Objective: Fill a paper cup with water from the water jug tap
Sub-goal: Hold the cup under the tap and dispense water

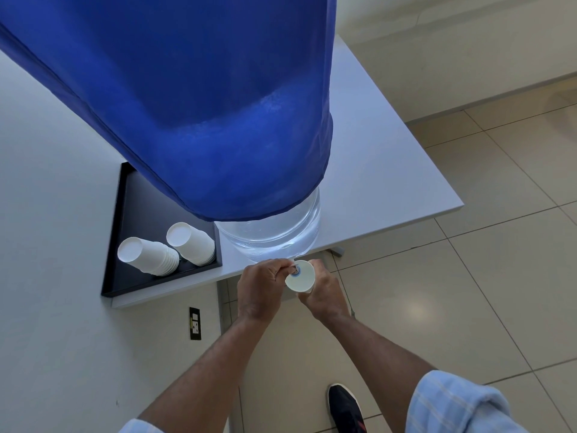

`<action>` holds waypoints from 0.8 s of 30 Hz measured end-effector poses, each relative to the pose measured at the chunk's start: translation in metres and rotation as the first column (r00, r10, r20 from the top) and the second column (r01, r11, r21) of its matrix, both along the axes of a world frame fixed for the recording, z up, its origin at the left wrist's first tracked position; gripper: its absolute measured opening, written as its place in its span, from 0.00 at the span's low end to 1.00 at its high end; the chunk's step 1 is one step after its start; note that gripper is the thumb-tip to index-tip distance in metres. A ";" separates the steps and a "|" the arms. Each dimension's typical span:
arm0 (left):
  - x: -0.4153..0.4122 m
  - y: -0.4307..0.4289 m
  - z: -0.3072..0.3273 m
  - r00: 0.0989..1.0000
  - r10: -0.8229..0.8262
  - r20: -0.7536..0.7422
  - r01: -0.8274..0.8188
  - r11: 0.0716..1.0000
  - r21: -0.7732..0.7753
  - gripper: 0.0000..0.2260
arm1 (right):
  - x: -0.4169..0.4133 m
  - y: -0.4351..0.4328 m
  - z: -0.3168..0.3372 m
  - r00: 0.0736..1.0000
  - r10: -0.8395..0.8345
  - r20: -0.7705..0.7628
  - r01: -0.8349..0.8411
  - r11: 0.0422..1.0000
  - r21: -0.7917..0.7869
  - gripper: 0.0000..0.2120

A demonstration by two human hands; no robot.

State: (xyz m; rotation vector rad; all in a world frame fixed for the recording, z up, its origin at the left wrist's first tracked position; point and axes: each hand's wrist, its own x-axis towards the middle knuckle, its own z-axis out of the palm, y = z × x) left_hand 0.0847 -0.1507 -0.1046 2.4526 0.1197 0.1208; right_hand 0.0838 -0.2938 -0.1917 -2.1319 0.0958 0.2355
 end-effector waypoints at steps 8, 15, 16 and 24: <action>0.000 0.000 0.000 1.000 -0.012 0.013 0.012 1.000 0.003 0.05 | -0.002 0.001 -0.005 1.000 -0.004 0.022 0.004 1.000 0.005 0.24; 0.000 0.001 -0.001 1.000 -0.010 0.013 0.011 1.000 -0.008 0.04 | -0.002 0.001 -0.007 1.000 -0.001 0.027 0.001 1.000 0.009 0.25; 0.000 0.001 -0.001 1.000 -0.010 0.013 0.010 1.000 -0.008 0.04 | -0.002 0.001 -0.007 1.000 -0.002 0.028 0.002 1.000 0.010 0.25; 0.000 0.002 -0.003 1.000 -0.007 0.007 0.007 1.000 -0.021 0.04 | -0.003 0.000 -0.011 0.999 -0.021 0.039 0.021 1.000 0.007 0.25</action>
